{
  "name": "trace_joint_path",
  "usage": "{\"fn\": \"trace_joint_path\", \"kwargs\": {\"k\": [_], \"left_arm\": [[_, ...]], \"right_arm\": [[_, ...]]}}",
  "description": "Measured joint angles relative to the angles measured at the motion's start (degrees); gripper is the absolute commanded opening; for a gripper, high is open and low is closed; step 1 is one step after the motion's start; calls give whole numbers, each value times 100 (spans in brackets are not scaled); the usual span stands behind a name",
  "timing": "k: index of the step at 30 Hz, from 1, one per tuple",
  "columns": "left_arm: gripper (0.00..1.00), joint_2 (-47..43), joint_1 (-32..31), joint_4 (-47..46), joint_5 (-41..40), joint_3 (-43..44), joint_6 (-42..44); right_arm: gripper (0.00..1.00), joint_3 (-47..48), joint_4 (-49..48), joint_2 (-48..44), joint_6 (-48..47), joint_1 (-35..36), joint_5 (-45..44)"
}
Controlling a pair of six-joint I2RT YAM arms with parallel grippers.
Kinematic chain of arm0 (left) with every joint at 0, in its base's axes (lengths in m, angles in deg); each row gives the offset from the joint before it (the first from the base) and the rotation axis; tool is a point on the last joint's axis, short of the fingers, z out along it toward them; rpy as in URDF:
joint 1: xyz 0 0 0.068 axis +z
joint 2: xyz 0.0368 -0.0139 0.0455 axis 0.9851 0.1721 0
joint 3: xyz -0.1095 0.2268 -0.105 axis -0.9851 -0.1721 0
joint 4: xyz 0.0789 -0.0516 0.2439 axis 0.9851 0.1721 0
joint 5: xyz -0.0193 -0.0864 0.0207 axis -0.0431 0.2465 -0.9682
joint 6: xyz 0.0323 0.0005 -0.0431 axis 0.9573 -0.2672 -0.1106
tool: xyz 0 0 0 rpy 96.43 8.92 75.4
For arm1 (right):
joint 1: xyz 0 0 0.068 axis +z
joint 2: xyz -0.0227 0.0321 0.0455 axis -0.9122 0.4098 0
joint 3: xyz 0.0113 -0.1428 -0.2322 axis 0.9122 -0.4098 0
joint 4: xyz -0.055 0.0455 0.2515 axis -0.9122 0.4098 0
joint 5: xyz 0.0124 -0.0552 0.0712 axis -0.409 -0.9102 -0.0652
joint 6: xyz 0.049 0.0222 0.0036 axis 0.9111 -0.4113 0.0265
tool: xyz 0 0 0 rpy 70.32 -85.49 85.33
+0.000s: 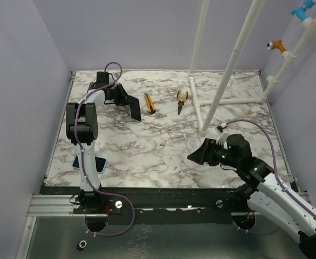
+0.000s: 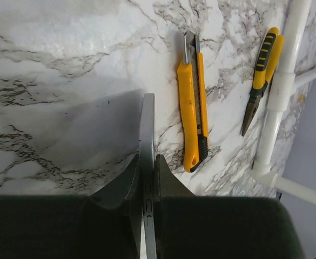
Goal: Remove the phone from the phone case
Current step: Place the phone at the center of the board.
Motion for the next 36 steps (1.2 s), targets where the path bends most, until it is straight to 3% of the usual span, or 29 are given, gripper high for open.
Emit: {"fn": "trace_joint_path", "kwargs": {"k": [9, 12, 14, 21, 29, 36], "left_arm": [[2, 190, -4, 79, 361, 57, -61], [20, 190, -4, 83, 358, 57, -52], [27, 190, -4, 83, 348, 55, -15], [32, 190, -9, 120, -11, -35, 236], [49, 76, -15, 81, -286, -131, 323], [61, -354, -20, 98, -1080, -494, 417]], "right_arm": [[75, 2, -17, 251, 0, 0, 103], [75, 17, -13, 262, -2, 0, 101], [75, 39, -2, 262, -2, 0, 96], [75, 199, 31, 254, -50, 0, 52], [75, 205, 120, 229, -109, 0, -35], [77, 291, 240, 221, -179, 0, -79]]}}
